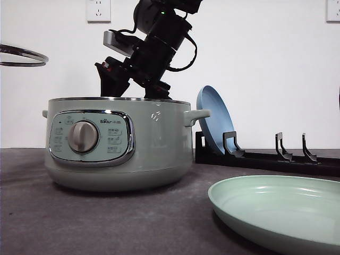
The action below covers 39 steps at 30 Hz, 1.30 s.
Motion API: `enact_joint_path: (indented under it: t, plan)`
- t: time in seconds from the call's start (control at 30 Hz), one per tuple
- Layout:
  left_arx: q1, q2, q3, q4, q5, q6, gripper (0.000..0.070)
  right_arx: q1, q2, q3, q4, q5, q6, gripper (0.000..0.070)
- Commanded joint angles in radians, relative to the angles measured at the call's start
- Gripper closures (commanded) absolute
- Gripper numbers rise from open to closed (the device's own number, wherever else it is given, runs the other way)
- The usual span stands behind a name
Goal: Transfer potato from steamer to green plate
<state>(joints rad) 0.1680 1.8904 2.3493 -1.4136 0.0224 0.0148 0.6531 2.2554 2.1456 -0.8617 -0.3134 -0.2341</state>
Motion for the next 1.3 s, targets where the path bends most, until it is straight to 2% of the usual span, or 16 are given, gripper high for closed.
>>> enact_joint_path:
  t: [0.0,0.27,0.43,0.8,0.9,1.03,1.1,1.27]
  plan:
    - [0.004,-0.013,0.041,-0.011,0.000,0.016,0.0700,0.007,0.046,0.029,0.005,-0.003,-0.017,0.0031]
    - [0.004,-0.013,0.041,-0.011,0.000,0.016,0.0700,0.011,0.074,0.029,0.002,-0.028,-0.012,0.0037]
    - [0.004,-0.013,0.041,-0.010,0.000,0.016,0.0700,0.011,0.075,0.029,-0.001,-0.038,-0.009,0.0151]
    - [0.004,-0.013,0.041,-0.009,0.000,0.016,0.0700,0.012,0.095,0.026,-0.007,-0.038,0.010,0.0164]
    - [0.004,-0.013,0.041,-0.008,0.000,0.016,0.0700,0.014,0.108,0.026,-0.009,-0.053,0.022,0.0243]
    - [0.004,-0.013,0.041,-0.007,0.000,0.016,0.0700,0.019,0.112,0.026,-0.003,-0.053,0.037,0.0472]
    - [0.004,-0.013,0.041,-0.007,0.000,0.016,0.0700,0.019,0.106,0.031,-0.004,-0.053,0.049,0.0501]
    - [0.004,-0.013,0.041,-0.007,0.000,0.016,0.0700,0.016,0.061,0.099,-0.078,-0.047,0.065,0.0501]
